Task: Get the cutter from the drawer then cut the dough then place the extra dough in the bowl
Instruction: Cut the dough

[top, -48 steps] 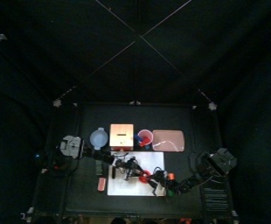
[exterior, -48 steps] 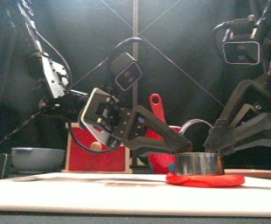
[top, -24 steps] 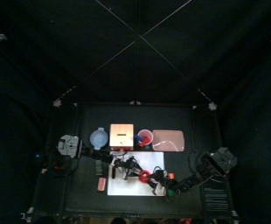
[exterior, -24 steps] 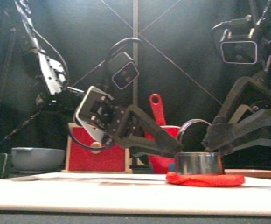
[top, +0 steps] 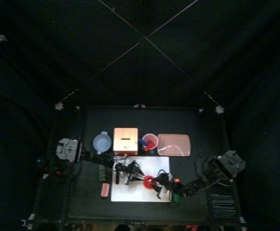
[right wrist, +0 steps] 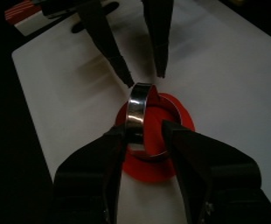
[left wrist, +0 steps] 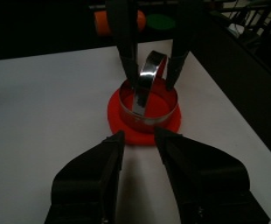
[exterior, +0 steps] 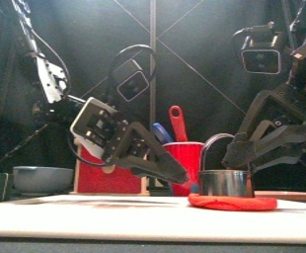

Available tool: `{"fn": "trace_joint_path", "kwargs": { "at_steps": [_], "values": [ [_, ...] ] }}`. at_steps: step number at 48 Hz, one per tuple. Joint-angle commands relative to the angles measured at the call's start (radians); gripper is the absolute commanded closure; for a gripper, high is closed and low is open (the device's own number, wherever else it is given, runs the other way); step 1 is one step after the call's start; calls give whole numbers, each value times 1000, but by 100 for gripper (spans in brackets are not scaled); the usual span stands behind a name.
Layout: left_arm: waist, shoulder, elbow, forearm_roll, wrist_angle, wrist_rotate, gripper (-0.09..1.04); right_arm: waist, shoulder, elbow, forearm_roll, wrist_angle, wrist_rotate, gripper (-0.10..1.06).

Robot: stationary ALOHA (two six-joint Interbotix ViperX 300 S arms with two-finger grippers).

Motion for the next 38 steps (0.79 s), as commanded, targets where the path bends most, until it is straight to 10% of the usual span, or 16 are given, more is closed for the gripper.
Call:
{"fn": "trace_joint_path", "kwargs": {
  "at_steps": [1,38],
  "values": [
    [-8,-26,-9,-2,-6,-2,20,-8,-32,-21,-21,-3,-2,20],
    [-23,32,-57,-46,3,-3,31,-41,-51,-3,-54,15,0,21]
  ]
}}
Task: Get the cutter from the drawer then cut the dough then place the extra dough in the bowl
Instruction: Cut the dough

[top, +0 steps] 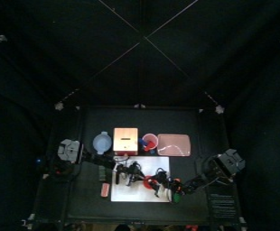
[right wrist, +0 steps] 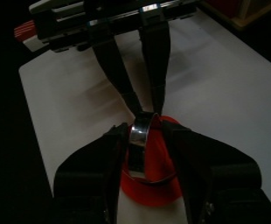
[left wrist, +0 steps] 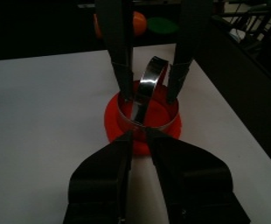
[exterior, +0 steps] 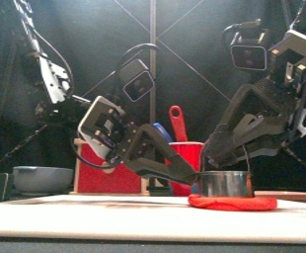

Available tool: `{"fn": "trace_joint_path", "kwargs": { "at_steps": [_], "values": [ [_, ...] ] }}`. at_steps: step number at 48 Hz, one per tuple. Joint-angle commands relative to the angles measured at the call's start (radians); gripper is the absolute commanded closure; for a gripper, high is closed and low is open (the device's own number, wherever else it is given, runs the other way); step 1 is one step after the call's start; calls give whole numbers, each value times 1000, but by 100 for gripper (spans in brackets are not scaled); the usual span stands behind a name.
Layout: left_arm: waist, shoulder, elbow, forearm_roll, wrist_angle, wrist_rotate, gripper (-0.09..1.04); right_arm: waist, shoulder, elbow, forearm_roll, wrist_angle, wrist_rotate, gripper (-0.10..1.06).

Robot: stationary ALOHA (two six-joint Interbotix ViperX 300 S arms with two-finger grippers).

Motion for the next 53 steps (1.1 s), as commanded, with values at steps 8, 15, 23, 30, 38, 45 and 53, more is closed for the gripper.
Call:
{"fn": "trace_joint_path", "kwargs": {
  "at_steps": [8,15,23,30,38,45,53],
  "values": [
    [-12,-6,-28,-12,46,0,31,2,-41,-6,2,11,2,21],
    [-12,2,-40,-14,55,0,31,3,-41,-6,0,11,2,22],
    [-12,0,-40,-15,55,0,31,3,-41,-6,0,11,2,22],
    [-12,5,-40,-15,55,0,31,3,-41,-6,-2,11,2,22],
    [-12,15,-41,-38,57,0,34,3,-41,-6,-3,11,0,22],
    [-12,17,-41,-43,57,0,42,3,-37,-6,-3,15,0,26],
    [-12,17,-40,-41,57,0,43,3,-37,-6,-5,20,0,36]
  ]
}}
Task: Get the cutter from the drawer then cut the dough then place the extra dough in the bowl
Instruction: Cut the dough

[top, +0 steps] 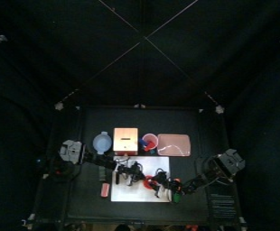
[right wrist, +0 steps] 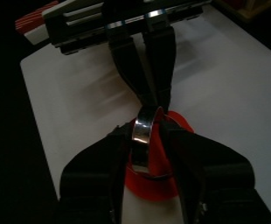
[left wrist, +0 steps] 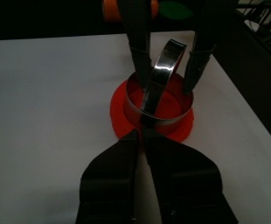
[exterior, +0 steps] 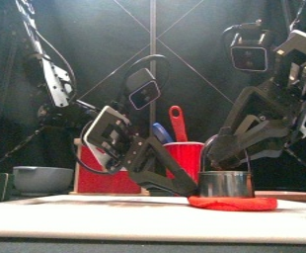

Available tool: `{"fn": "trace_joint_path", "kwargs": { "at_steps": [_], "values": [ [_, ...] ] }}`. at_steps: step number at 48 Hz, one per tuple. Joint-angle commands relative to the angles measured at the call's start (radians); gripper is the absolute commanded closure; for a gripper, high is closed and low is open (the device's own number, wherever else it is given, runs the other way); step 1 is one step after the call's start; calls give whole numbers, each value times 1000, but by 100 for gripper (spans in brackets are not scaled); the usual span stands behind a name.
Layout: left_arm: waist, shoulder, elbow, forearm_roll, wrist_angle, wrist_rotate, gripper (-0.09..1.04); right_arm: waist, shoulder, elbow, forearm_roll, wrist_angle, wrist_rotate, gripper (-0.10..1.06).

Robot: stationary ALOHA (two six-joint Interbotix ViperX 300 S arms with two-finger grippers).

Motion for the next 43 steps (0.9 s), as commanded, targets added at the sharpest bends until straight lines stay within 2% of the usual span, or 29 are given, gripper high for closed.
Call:
{"fn": "trace_joint_path", "kwargs": {
  "at_steps": [1,25,43],
  "values": [
    [0,-12,-15,-2,-2,2,43,0,-40,-6,-3,-2,-2,36],
    [0,-12,-17,0,31,2,43,-32,-95,6,-49,-9,-5,36],
    [0,-12,-17,0,31,2,43,-37,-109,6,-66,-51,-5,37]
  ]
}}
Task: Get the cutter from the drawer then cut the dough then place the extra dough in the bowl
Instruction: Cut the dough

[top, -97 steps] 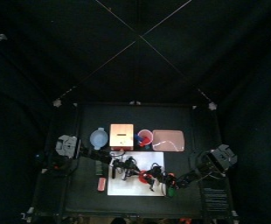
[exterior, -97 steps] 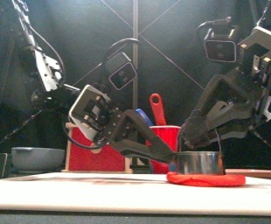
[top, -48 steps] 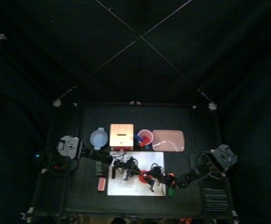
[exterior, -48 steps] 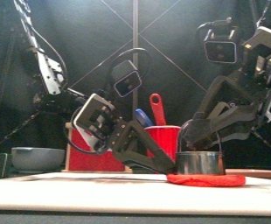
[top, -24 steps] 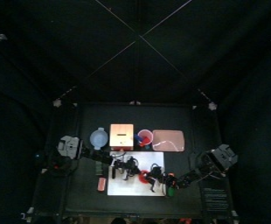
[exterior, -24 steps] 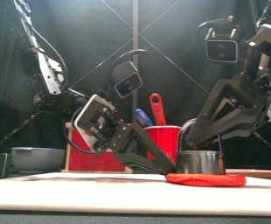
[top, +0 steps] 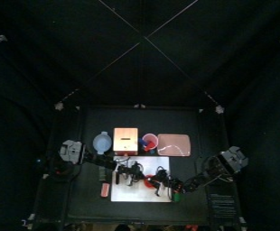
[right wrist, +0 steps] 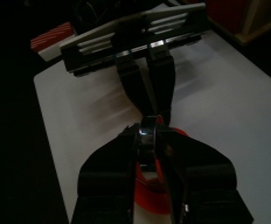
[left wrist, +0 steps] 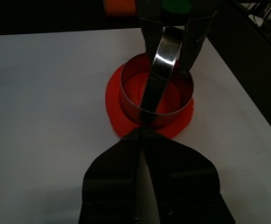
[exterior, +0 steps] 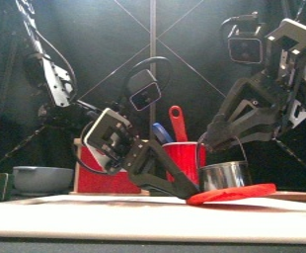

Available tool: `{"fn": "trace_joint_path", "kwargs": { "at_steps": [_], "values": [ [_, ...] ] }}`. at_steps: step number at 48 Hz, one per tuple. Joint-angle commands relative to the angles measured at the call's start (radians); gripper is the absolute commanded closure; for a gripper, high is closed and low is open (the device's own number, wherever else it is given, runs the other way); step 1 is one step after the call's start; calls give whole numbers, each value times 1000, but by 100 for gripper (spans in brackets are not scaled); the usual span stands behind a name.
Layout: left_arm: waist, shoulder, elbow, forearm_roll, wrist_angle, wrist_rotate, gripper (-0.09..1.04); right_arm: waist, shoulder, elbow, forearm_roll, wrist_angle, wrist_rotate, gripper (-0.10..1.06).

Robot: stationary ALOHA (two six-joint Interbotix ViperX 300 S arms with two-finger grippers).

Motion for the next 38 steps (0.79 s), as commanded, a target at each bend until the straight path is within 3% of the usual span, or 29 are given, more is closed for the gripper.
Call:
{"fn": "trace_joint_path", "kwargs": {
  "at_steps": [1,38],
  "values": [
    [2,-12,-14,-2,-2,2,43,-6,-44,-8,-8,-25,-2,37],
    [2,-14,-14,-2,11,2,43,-2,-44,-11,-20,-186,-3,37]
  ]
}}
